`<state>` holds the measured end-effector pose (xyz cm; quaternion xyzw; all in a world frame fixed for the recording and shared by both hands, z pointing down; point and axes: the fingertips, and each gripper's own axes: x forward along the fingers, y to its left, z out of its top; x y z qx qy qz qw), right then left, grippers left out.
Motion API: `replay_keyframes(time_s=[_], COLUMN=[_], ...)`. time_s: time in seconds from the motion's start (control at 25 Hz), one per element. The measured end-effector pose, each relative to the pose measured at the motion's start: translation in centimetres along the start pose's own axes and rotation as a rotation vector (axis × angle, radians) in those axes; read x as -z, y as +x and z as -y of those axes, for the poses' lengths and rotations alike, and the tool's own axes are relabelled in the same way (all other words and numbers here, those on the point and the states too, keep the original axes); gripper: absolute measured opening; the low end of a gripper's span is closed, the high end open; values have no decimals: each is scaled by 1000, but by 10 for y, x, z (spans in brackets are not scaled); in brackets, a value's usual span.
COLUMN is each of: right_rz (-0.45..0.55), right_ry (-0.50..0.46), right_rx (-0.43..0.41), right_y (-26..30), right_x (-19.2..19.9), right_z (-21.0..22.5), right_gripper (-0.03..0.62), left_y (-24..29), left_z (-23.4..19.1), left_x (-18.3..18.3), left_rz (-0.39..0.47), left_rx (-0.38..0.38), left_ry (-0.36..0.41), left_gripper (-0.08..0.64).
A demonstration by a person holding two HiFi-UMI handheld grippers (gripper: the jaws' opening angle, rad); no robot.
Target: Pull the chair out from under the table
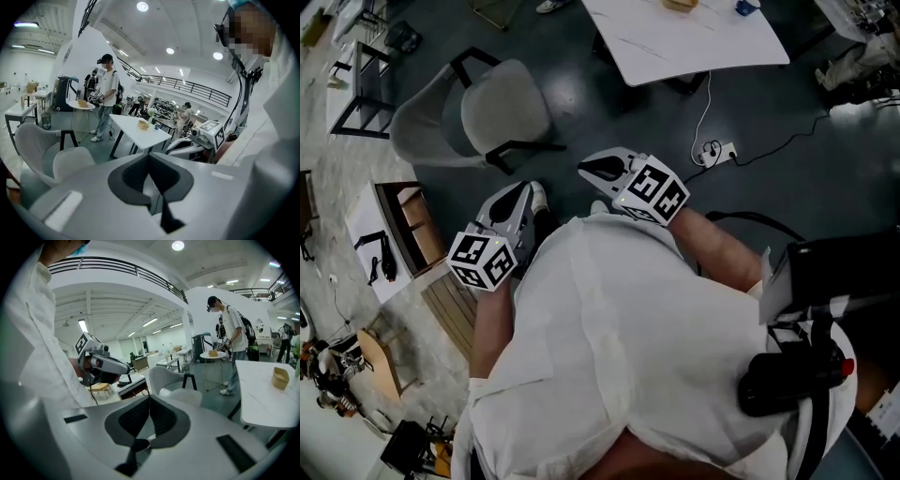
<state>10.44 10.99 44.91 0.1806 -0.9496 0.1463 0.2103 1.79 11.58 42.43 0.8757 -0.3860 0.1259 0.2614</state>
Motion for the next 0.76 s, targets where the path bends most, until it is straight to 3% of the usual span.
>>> replay_keyframes(time_s=[0.76], right_rz=[-4], right_ry=[11], right_rx=[0], right_y=[-1], right_x=[8], right_z=[-1], right_gripper=[8], left_y=[5], left_z=[-2], left_x=[3], left_rz=[-23], left_rx=[0], left_ry=[-4], left_gripper=[6])
